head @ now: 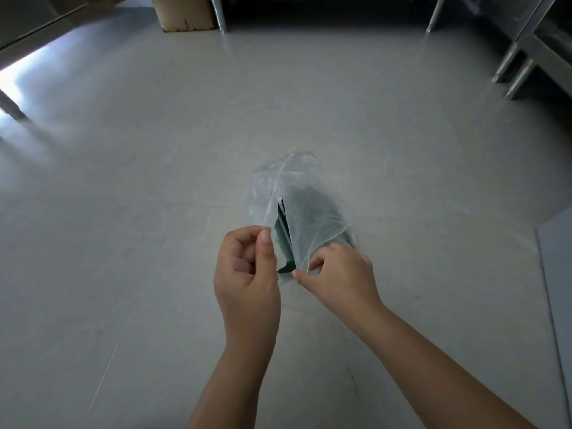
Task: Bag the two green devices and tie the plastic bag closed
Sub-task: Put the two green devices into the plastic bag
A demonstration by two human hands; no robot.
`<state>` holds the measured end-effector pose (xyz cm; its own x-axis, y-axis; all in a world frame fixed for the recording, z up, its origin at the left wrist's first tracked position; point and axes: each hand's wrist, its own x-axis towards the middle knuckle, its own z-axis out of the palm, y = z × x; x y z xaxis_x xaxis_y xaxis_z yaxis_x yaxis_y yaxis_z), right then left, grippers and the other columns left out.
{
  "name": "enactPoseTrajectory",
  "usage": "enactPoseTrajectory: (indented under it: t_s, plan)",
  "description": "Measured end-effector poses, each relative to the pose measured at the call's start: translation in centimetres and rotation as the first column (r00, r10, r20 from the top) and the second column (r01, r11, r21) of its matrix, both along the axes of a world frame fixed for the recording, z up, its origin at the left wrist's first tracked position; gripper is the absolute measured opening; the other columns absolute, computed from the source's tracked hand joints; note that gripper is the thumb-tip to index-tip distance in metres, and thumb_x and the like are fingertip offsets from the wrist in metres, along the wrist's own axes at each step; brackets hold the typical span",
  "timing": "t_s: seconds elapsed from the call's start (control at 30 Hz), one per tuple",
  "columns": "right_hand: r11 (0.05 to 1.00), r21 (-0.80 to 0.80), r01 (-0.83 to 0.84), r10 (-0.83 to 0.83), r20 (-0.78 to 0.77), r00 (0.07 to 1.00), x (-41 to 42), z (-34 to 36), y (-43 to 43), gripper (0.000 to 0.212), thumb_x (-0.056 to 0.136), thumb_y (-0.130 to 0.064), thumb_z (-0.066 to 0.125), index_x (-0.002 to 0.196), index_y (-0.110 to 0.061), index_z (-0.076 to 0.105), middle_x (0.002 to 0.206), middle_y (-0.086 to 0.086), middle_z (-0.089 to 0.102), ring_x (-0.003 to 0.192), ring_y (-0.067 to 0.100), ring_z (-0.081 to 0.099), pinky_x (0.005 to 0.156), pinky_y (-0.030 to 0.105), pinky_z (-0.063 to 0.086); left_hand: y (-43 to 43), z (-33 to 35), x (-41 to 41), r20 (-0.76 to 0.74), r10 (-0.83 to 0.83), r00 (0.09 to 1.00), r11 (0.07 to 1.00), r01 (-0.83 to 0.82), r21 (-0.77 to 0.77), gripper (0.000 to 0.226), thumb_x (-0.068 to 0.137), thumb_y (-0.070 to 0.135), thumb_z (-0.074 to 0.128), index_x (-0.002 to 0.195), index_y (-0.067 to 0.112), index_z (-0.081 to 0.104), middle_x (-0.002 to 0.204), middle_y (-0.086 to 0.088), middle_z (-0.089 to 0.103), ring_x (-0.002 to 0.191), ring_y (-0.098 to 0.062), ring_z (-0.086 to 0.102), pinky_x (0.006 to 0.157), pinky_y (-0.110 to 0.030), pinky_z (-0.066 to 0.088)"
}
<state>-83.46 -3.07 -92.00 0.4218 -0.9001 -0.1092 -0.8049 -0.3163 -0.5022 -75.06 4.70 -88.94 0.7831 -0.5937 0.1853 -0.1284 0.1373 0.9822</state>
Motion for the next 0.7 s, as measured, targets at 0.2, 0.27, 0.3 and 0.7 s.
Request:
enactPoseTrajectory:
  t_s: [0.2,0.27,0.3,0.7]
  plan:
    - [0.999,-0.013,0.041,-0.038,0.149,0.988,-0.1,-0.9,-0.1,0.013,0.08,-0.027,0.061,0.073,-0.018,0.067,0.084,0.001,0.066,0.081,0.021,0.06,0.082,0.036,0.045,0.0,-0.1,0.3,0.023,0.003,1.0,1.0,-0.003,-0.008,0.007,0.084,0.027,0.053,0.078,0.026,0.057,0.054,0.011,0.05,0.048,-0.005,0.041,0.047,-0.021,0.035]
    - [0.997,-0.019,0.072,-0.065,0.238,0.969,-0.3,-0.7,-0.3,0.012,0.079,-0.023,0.062,0.069,-0.017,0.065,0.078,0.0,0.064,0.075,0.021,0.059,0.08,0.039,0.047,-0.1,0.1,0.5,0.03,-0.001,1.0,1.0,0.001,-0.017,0.009,0.085,0.026,0.053,0.077,0.027,0.057,0.053,0.011,0.049,0.047,-0.004,0.039,0.045,-0.021,0.034]
    - [0.996,-0.026,0.087,-0.077,0.277,0.958,-0.4,-0.5,-0.5,0.012,0.079,-0.021,0.062,0.069,-0.016,0.064,0.076,-0.001,0.062,0.073,0.02,0.058,0.078,0.041,0.048,-0.3,0.3,0.6,0.039,-0.005,0.999,1.0,0.006,-0.023,0.01,0.085,0.025,0.053,0.077,0.028,0.056,0.052,0.011,0.049,0.046,-0.005,0.039,0.045,-0.02,0.034]
    - [0.945,-0.054,0.321,-0.207,0.661,0.721,-2.7,7.6,-7.4,0.023,0.085,-0.011,0.058,0.066,-0.02,0.051,0.06,0.002,0.057,0.058,0.018,0.052,0.057,0.026,0.042,-10.1,7.1,6.1,0.397,-0.255,0.882,0.967,0.227,0.117,0.026,0.092,0.016,0.051,0.072,0.033,0.047,0.059,0.012,0.048,0.05,0.0,0.044,0.055,-0.021,0.036]
